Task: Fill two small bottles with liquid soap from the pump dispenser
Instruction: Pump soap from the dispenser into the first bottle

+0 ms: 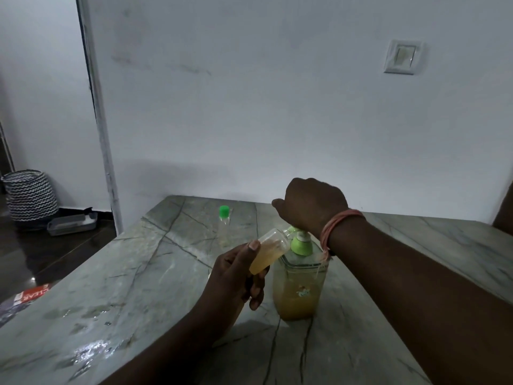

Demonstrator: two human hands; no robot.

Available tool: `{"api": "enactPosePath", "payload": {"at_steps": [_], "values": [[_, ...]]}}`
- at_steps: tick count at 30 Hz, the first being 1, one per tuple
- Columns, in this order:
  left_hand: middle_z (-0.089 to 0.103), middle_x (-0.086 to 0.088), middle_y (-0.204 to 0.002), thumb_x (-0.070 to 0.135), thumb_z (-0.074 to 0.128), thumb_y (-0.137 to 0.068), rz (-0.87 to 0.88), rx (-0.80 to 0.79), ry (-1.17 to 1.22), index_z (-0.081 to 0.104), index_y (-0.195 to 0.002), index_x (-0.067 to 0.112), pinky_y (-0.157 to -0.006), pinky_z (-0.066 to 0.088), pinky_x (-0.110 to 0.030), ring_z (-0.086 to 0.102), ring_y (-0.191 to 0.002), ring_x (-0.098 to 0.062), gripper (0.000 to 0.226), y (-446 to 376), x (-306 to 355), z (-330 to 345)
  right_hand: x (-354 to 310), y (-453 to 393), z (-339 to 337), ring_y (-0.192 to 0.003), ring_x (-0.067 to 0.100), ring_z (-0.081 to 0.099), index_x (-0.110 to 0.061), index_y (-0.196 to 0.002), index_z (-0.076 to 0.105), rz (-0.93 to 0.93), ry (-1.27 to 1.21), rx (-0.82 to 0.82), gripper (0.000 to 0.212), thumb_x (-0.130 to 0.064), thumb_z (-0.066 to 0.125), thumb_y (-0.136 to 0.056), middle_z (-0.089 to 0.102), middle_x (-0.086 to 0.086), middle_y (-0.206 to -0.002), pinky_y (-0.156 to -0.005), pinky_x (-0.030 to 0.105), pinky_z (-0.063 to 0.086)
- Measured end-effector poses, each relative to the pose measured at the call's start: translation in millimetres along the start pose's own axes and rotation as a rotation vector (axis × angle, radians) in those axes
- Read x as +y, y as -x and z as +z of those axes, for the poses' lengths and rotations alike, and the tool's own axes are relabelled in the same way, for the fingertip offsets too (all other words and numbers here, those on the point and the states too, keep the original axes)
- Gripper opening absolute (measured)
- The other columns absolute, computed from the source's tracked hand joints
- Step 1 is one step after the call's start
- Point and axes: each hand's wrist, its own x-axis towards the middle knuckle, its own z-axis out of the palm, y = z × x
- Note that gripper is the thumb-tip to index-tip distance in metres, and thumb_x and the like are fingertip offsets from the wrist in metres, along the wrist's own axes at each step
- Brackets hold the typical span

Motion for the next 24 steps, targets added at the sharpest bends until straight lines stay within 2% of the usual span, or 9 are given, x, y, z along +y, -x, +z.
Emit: {"api": "enactPosePath", "payload": {"at_steps": [5,9,13,15,18,22,24], "values": [[0.054,-0.011,-0.070,0.044,0.052,-0.093,-0.004,0.002,-0.012,0.073,-0.097,0.015,-0.041,0.039,-0.025,0.044,-0.046,-0.015,0.036,-1.7,-1.5,0.1,5.2,1.3,10.3,-0.069,0.022,0.053,-0.020,-0.067,0.047,0.102,-0.148,-0.045,0.037,-0.046,0.052,-0.093,0.051,-0.003,-0.069,-0.063,0.030,0.037],[0.053,-0.013,-0.073,0.045,0.055,-0.097,-0.008,0.002,0.010,0.073,-0.098,0.012,-0.040,0.039,-0.025,0.044,-0.047,-0.015,0.037,-1.6,-2.4,-0.2,5.9,1.0,6.5,-0.068,0.021,0.054,-0.021,-0.067,0.048,0.080,-0.127,-0.075,0.036,-0.046,0.051,-0.092,0.051,-0.003,-0.069,-0.064,0.030,0.039],[0.054,-0.010,-0.072,0.047,0.056,-0.089,-0.014,-0.009,0.017,0.074,-0.105,0.016,-0.041,0.039,-0.025,0.044,-0.047,-0.014,0.039,-0.6,-1.1,-0.1,1.2,-1.0,-0.7,-0.073,0.025,0.052,-0.021,-0.066,0.041,0.002,-0.007,-0.012,0.039,-0.047,0.050,-0.093,0.043,-0.003,-0.068,-0.067,0.032,0.039],[0.053,-0.010,-0.071,0.047,0.055,-0.093,-0.008,-0.007,0.004,0.073,-0.103,0.014,-0.041,0.039,-0.025,0.044,-0.047,-0.014,0.039,-1.3,-1.2,-1.7,2.3,-0.6,6.4,-0.073,0.026,0.052,-0.021,-0.066,0.042,0.033,-0.089,0.038,0.040,-0.049,0.049,-0.093,0.049,0.000,-0.072,-0.068,0.032,0.040],[0.052,-0.011,-0.070,0.043,0.052,-0.097,0.004,0.004,-0.013,0.073,-0.099,0.013,-0.041,0.039,-0.025,0.044,-0.048,-0.014,0.037,-1.8,-1.3,-1.0,5.7,3.0,14.2,-0.074,0.027,0.056,-0.020,-0.065,0.046,0.103,-0.214,0.021,0.041,-0.050,0.050,-0.092,0.055,0.002,-0.074,-0.066,0.031,0.040],[0.053,-0.012,-0.070,0.042,0.053,-0.092,-0.016,0.005,0.008,0.071,-0.097,0.010,-0.041,0.040,-0.025,0.045,-0.047,-0.016,0.037,-1.4,-1.4,0.9,6.5,4.4,5.9,-0.066,0.021,0.052,-0.020,-0.066,0.046,0.092,-0.155,-0.024,0.038,-0.047,0.051,-0.093,0.051,-0.002,-0.069,-0.064,0.030,0.038],[0.053,-0.013,-0.069,0.043,0.054,-0.091,-0.023,0.021,0.001,0.071,-0.099,0.008,-0.041,0.039,-0.024,0.044,-0.047,-0.017,0.039,-0.9,-1.0,1.1,3.5,2.3,2.5,-0.069,0.023,0.053,-0.020,-0.066,0.046,0.059,-0.109,-0.025,0.037,-0.045,0.051,-0.092,0.049,-0.003,-0.069,-0.065,0.031,0.038]]}}
